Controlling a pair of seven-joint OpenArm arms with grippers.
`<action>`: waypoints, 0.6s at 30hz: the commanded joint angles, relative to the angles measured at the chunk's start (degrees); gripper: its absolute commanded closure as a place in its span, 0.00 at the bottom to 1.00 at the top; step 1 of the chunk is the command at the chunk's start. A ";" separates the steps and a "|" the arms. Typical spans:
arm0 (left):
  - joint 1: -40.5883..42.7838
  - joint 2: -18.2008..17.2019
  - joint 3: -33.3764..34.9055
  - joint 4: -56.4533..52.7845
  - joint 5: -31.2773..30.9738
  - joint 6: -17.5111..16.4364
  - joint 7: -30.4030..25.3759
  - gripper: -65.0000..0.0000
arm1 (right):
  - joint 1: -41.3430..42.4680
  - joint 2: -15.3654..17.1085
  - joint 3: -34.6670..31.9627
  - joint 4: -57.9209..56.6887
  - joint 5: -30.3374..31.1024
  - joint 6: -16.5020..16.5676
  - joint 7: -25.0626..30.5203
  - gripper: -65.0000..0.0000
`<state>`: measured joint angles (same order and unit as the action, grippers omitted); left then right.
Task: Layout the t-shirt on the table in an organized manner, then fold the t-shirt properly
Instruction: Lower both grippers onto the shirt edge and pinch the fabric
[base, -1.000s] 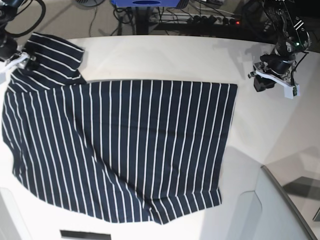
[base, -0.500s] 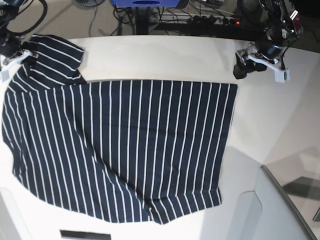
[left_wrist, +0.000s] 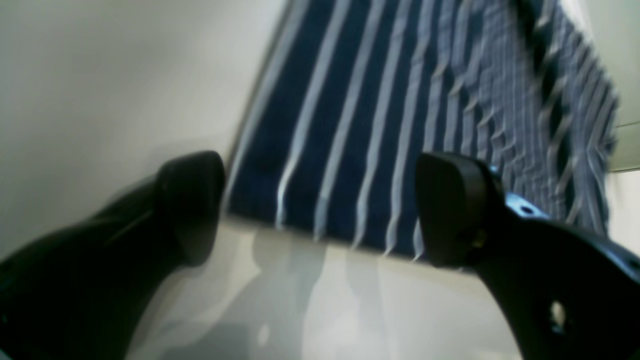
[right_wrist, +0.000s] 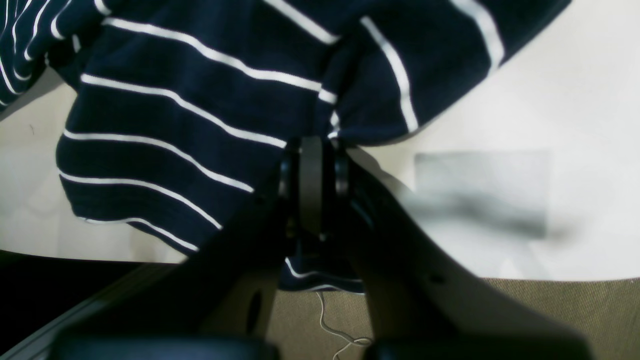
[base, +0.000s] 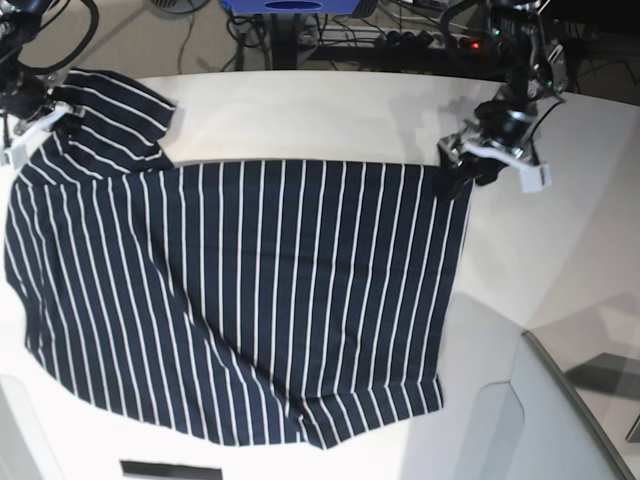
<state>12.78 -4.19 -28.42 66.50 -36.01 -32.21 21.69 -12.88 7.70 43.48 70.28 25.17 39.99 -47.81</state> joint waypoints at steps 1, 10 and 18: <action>0.28 -0.43 -0.19 -1.23 1.06 0.87 1.65 0.11 | -0.08 0.52 0.08 0.36 -1.12 0.01 -1.20 0.99; -1.13 -0.43 -0.10 -3.42 1.06 0.87 1.65 0.77 | -0.79 0.52 0.08 0.36 -1.12 0.01 -0.94 0.99; 0.37 -0.52 -0.28 0.36 1.06 3.85 2.00 1.00 | -3.25 0.34 0.08 7.57 -0.95 0.01 -1.37 0.99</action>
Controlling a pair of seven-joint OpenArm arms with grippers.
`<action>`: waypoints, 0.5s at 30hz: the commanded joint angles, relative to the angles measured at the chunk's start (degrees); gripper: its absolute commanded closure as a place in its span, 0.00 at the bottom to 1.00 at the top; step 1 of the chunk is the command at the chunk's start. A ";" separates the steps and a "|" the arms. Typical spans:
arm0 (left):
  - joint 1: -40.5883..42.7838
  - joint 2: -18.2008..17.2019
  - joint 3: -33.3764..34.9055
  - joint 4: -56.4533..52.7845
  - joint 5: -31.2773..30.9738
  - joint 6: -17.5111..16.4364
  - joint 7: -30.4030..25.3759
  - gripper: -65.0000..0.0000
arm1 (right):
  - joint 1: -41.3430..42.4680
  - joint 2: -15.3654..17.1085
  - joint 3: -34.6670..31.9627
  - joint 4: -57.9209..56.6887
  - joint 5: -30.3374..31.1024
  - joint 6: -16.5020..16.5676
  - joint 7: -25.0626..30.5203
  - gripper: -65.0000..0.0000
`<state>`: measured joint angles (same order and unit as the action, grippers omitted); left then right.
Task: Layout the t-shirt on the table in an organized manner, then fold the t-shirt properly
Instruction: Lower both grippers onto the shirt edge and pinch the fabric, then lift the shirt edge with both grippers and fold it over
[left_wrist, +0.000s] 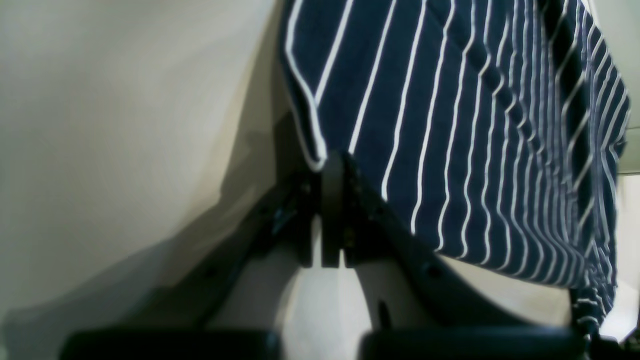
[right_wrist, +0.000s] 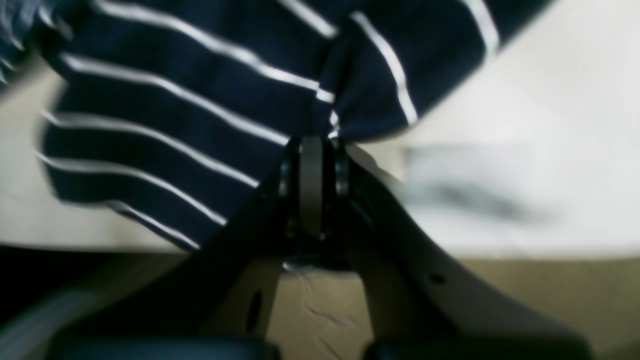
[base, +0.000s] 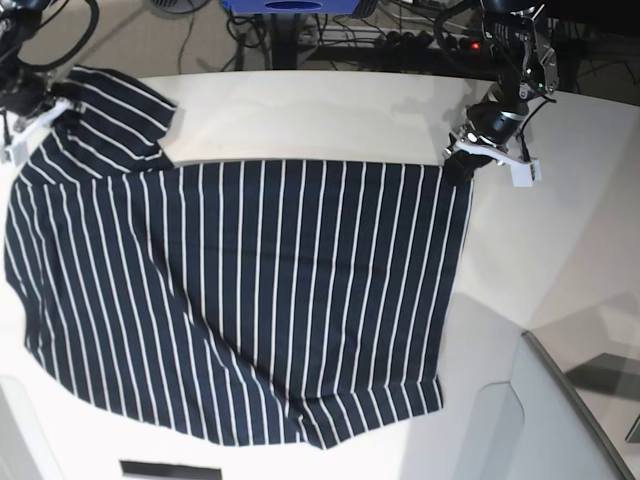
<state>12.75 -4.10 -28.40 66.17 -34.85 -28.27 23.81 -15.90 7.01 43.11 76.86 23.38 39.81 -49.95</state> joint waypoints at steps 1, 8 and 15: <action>1.62 -0.61 -0.39 2.53 -0.09 0.80 -0.12 1.00 | -0.85 0.86 0.45 3.62 0.84 0.19 0.24 0.99; 8.92 -0.96 -0.74 15.81 -0.09 3.35 -0.12 1.00 | -1.90 0.86 1.06 14.17 1.11 0.19 -7.14 0.99; 16.39 -0.61 -0.83 25.74 -0.18 7.66 -0.03 1.00 | -1.99 0.78 1.06 20.68 1.11 0.19 -14.35 0.99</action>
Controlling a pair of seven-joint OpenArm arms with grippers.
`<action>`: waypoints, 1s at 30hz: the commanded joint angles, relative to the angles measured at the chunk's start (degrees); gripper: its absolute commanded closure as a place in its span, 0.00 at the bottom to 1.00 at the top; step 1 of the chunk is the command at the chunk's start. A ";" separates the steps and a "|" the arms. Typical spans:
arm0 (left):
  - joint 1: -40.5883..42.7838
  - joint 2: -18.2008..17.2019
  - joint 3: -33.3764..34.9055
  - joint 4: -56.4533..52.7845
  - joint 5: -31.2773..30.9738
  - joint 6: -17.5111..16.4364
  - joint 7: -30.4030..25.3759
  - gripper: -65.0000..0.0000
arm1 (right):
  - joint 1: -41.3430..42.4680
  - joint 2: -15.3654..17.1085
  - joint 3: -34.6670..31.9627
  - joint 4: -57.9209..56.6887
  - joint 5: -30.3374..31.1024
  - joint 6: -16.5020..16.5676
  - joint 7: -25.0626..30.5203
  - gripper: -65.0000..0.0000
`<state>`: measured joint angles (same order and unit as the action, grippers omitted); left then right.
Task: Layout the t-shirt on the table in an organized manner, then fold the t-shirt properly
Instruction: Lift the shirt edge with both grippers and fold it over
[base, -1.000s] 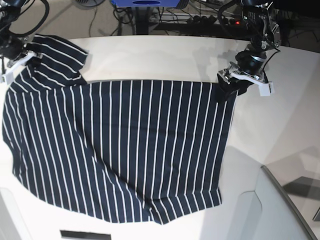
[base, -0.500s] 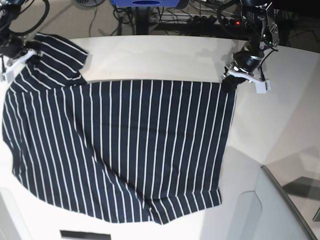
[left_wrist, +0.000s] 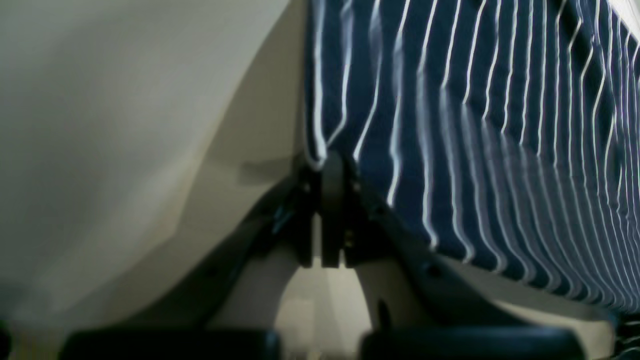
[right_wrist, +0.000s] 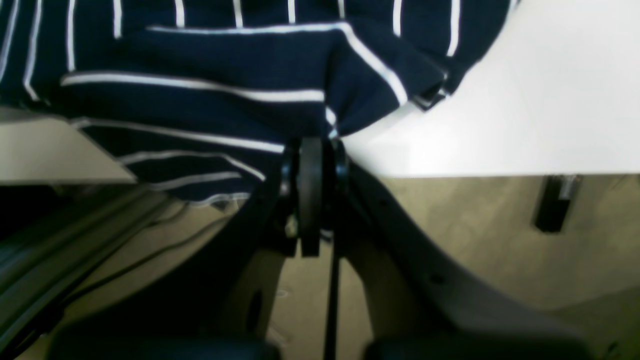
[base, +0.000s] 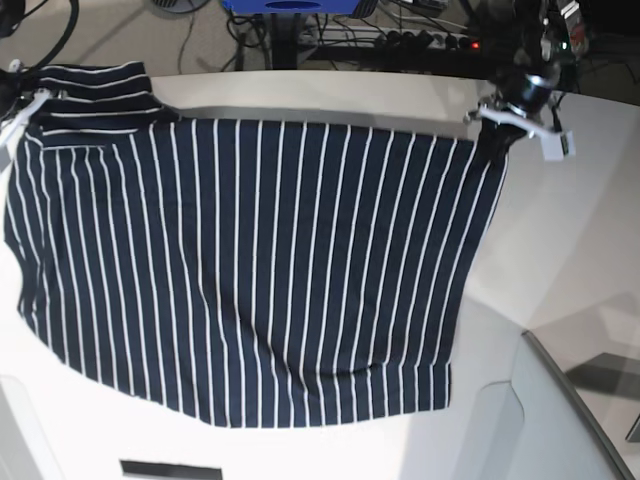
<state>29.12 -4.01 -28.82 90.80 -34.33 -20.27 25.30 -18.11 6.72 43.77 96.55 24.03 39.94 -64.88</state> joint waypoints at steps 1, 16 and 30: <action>1.07 -0.60 -0.41 2.69 -0.79 0.80 -1.52 1.00 | 0.22 1.06 0.41 2.04 0.45 0.06 -0.04 0.99; 4.33 1.07 0.38 9.37 -0.71 3.70 -1.52 1.00 | 3.73 1.59 -0.21 4.15 0.01 0.06 -1.10 0.99; -12.64 0.54 3.46 9.20 -0.53 10.29 10.17 1.00 | 17.71 8.27 -10.23 -0.33 -0.08 0.06 -3.03 0.99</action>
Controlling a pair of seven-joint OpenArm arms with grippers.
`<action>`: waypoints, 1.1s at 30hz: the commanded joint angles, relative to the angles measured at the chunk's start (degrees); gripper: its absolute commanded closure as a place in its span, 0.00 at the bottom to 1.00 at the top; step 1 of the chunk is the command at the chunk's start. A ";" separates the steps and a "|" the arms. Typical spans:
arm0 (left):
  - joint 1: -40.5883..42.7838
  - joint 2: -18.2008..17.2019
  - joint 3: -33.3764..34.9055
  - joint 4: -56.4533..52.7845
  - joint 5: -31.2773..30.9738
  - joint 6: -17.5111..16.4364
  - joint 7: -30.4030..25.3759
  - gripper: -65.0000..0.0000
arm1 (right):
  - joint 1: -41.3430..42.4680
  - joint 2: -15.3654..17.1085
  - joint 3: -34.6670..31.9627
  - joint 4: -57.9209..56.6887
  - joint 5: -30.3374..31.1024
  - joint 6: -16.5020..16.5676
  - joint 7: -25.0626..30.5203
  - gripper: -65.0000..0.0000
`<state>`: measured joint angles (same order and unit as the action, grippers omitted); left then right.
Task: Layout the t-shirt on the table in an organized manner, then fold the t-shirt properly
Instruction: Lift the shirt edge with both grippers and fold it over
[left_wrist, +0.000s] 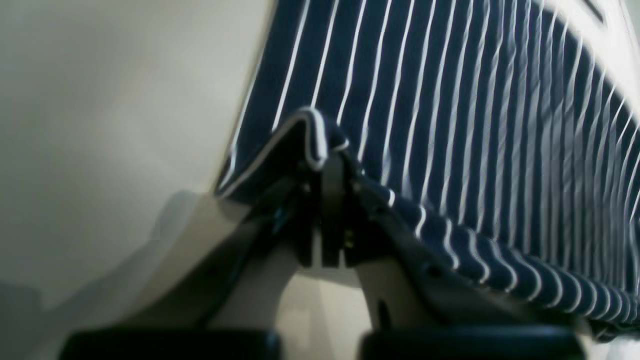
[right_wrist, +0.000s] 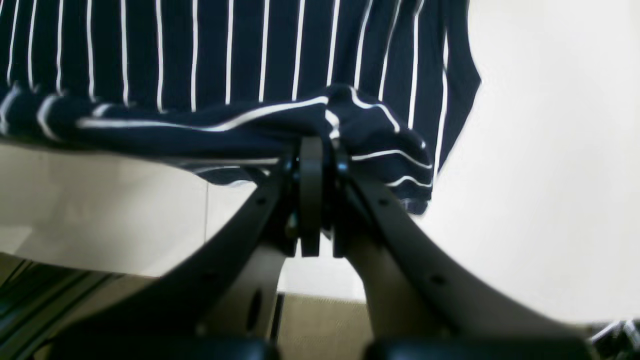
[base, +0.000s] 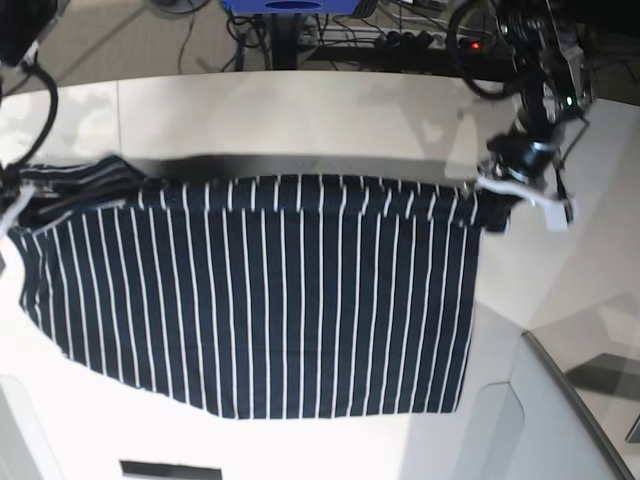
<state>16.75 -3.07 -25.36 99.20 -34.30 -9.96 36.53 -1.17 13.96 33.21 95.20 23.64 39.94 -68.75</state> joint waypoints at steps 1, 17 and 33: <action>-1.68 -0.84 0.00 0.27 -0.55 0.15 -0.45 1.00 | 2.18 1.30 -0.64 -0.38 0.32 0.06 0.84 0.99; -16.09 -2.34 0.00 -11.68 6.74 -0.11 2.63 1.00 | 14.14 4.20 -11.72 -17.26 0.32 -1.04 10.77 0.99; -23.92 -3.48 5.01 -19.94 8.85 0.07 2.37 1.00 | 20.64 5.08 -16.20 -24.47 0.32 -4.30 14.38 0.99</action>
<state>-5.76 -5.89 -20.16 78.13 -24.91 -9.43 40.14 18.11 18.09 16.75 69.76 22.85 35.42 -55.02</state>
